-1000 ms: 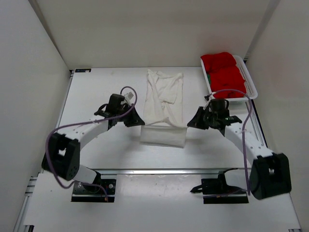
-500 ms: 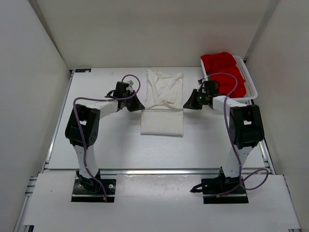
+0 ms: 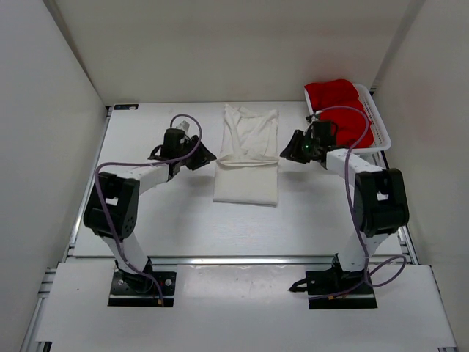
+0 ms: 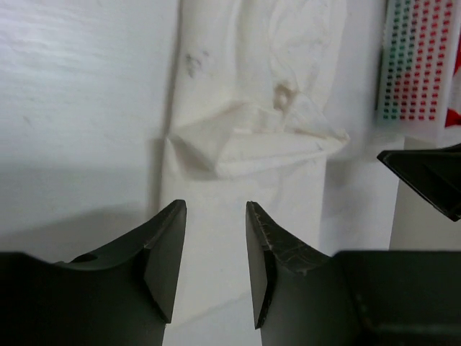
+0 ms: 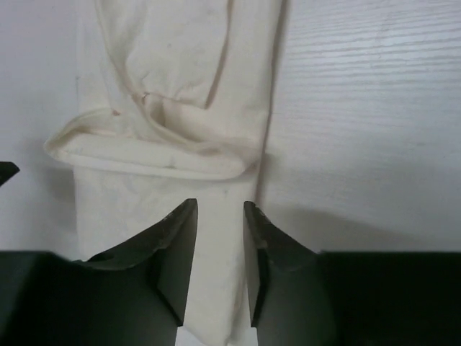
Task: Fold and stack the t-shirts
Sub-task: Fold the folded rectangular tshirt in 1/3 of the way, then grab one side of the 2/3 rectangular tshirt with both arms
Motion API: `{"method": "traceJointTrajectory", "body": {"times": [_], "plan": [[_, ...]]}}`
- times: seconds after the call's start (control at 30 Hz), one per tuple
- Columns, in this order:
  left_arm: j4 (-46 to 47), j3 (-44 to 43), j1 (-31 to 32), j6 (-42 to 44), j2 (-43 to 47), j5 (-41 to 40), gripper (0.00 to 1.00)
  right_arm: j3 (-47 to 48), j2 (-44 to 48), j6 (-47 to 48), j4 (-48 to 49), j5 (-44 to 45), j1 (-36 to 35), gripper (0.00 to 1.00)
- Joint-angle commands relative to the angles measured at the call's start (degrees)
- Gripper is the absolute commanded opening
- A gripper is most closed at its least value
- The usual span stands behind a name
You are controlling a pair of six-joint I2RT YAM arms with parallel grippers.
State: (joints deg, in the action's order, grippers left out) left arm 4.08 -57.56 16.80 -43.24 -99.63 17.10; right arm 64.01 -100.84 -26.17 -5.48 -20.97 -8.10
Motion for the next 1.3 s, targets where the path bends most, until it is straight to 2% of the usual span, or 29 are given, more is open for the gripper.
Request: {"method": "traceJointTrajectory", "body": {"times": [0.0,0.1,0.23,0.4,0.6,0.73,0.8,0.9,1.07,1.27], "plan": [[3.22,5.6,6.99,-0.61,5.06,-1.45,0.47,-5.28,6.0,0.94,7.73,3.57,-5.33,0.16],[6.99,10.52,9.91,-0.96,4.54,-2.6,0.47,-5.22,2.86,2.44,7.85,1.91,-10.08,0.0],[8.84,13.25,10.71,-1.93,1.38,0.38,0.42,-0.13,-3.65,2.44,6.44,1.98,-14.3,0.0],[9.46,17.83,12.29,-1.58,2.78,-1.11,0.41,5.33,-9.98,1.04,7.5,-0.21,-15.1,0.0],[10.69,22.92,12.91,-1.75,4.62,-0.14,0.41,12.44,-16.84,-1.06,7.58,0.32,-13.0,0.01],[9.81,23.11,12.12,-1.15,7.69,1.26,0.44,16.92,-20.27,-3.79,9.52,-0.3,-10.72,0.0],[6.66,21.97,11.59,-0.53,10.93,2.05,0.45,19.83,-20.89,-3.62,6.9,-1.61,-10.19,0.0],[3.67,21.7,11.07,0.44,16.47,0.65,0.48,17.48,-16.77,-2.74,5.56,-1.18,-9.83,0.0],[-0.99,23.36,8.34,2.63,19.39,-1.46,0.48,-0.52,-0.18,-3.53,9.87,-0.29,-7.99,0.0],[-0.39,26.35,5.53,2.2,18.51,-0.4,0.45,-20.81,9.77,-4.05,13.37,-3.29,-9.3,0.0]]}}
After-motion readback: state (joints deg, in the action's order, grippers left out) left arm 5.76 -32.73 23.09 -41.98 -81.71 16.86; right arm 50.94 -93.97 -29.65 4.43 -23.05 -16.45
